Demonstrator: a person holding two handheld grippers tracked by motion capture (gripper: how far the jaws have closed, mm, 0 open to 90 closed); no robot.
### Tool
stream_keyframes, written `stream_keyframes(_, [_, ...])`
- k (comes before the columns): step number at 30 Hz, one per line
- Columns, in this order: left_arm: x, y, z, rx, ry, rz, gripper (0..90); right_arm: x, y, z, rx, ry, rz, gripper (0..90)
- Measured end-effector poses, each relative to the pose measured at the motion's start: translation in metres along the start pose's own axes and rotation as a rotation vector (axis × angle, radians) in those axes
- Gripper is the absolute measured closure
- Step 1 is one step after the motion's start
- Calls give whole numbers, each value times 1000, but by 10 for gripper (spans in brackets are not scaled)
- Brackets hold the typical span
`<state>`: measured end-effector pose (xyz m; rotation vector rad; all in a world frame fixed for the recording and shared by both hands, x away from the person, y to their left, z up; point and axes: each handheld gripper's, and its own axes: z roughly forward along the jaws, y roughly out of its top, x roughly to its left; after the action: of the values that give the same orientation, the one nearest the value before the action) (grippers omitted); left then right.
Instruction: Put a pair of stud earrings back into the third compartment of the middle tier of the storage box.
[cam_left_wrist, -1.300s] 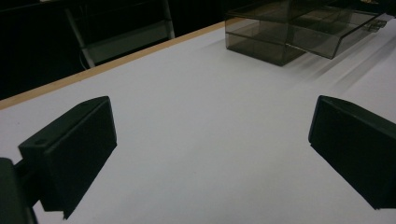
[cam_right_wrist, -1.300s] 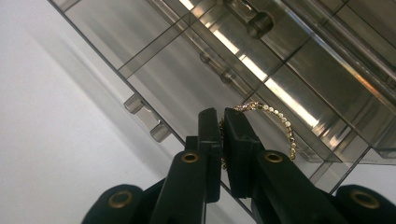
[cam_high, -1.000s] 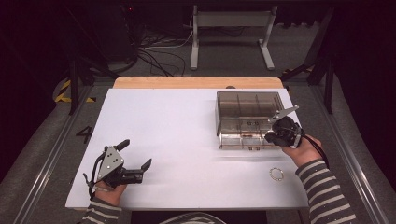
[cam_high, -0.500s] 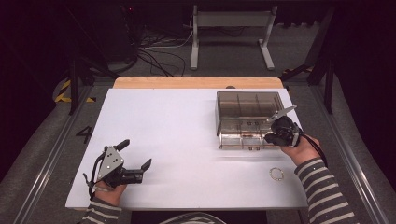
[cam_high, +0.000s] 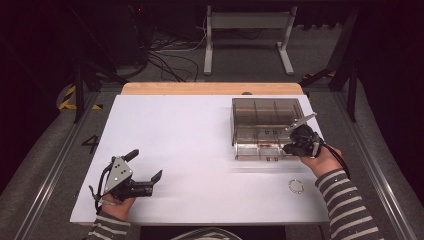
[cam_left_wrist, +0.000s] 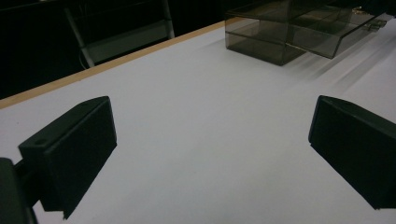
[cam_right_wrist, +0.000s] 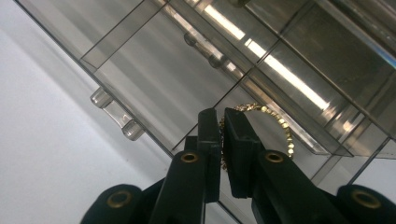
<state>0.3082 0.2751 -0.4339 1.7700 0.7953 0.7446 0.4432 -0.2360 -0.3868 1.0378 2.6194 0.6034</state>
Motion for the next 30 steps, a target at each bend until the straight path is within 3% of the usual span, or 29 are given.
stream_keyframes(10, [0, 0, 0, -3, 2, 2, 17, 0, 0, 0, 2, -1, -1, 851])
stream_keyframes(18, [0, 0, 0, -3, 2, 1, 17, 3, 2, -2, -15, 0, -4, 794])
stream_keyframes(30, [0, 0, 0, -1, 2, 2, 17, 14, 0, -26, -109, -3, -3, 633])
